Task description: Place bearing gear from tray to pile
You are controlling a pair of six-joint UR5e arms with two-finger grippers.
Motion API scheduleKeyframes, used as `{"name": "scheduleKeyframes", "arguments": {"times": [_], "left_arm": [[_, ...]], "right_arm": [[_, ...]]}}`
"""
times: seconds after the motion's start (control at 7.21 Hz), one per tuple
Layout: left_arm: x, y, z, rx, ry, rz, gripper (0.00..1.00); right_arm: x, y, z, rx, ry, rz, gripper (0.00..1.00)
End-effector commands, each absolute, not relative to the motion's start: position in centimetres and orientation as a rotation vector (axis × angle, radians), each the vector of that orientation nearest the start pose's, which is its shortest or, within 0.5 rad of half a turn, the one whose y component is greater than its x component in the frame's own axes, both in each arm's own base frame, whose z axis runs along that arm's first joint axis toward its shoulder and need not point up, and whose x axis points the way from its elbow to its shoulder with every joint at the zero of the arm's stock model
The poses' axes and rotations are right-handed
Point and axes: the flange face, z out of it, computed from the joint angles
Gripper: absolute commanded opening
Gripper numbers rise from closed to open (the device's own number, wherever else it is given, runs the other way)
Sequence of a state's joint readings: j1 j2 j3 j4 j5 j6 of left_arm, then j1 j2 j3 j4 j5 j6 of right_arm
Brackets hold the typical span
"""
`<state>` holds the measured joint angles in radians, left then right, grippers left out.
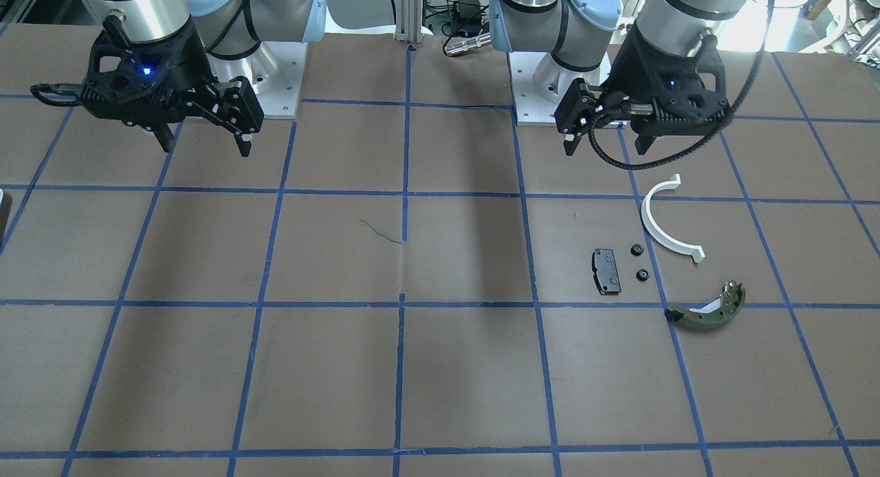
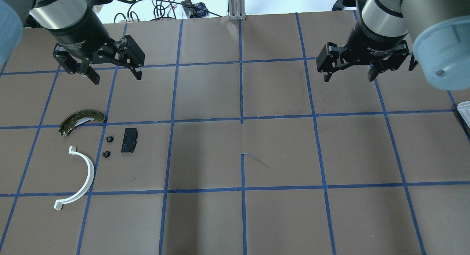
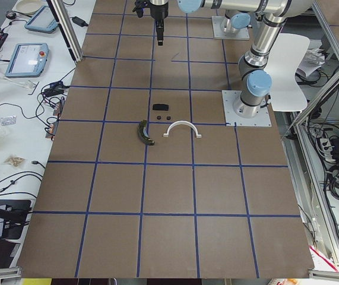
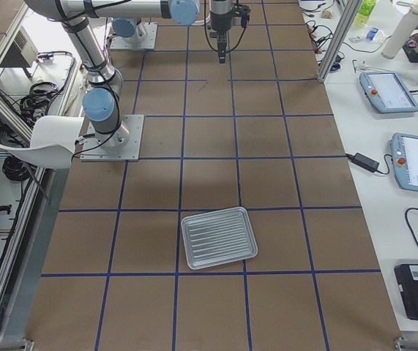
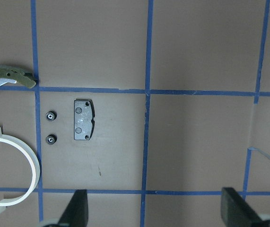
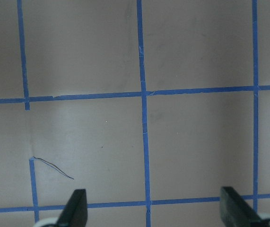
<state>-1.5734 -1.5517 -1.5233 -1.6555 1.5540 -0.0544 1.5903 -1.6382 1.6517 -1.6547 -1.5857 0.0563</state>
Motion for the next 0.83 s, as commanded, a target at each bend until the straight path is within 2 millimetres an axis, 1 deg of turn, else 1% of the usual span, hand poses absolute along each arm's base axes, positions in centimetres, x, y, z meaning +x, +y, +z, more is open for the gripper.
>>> {"name": "scheduleKeyframes", "arguments": {"times": [0.0, 0.28, 0.69], "left_arm": [[-15.69, -46.13, 51.44, -0.044, 3.156, 0.021, 1.0], [-15.71, -46.1, 51.35, -0.036, 3.158, 0.016, 1.0], [-15.71, -46.1, 51.29, -0.036, 3.158, 0.016, 1.0]], "right_arm": [[14.1, -46.89, 48.74, 0.057, 3.162, -0.089, 1.0], [14.05, -46.9, 48.6, 0.057, 3.166, -0.104, 1.0], [14.16, -47.07, 49.13, 0.057, 3.154, -0.12, 1.0]]}}
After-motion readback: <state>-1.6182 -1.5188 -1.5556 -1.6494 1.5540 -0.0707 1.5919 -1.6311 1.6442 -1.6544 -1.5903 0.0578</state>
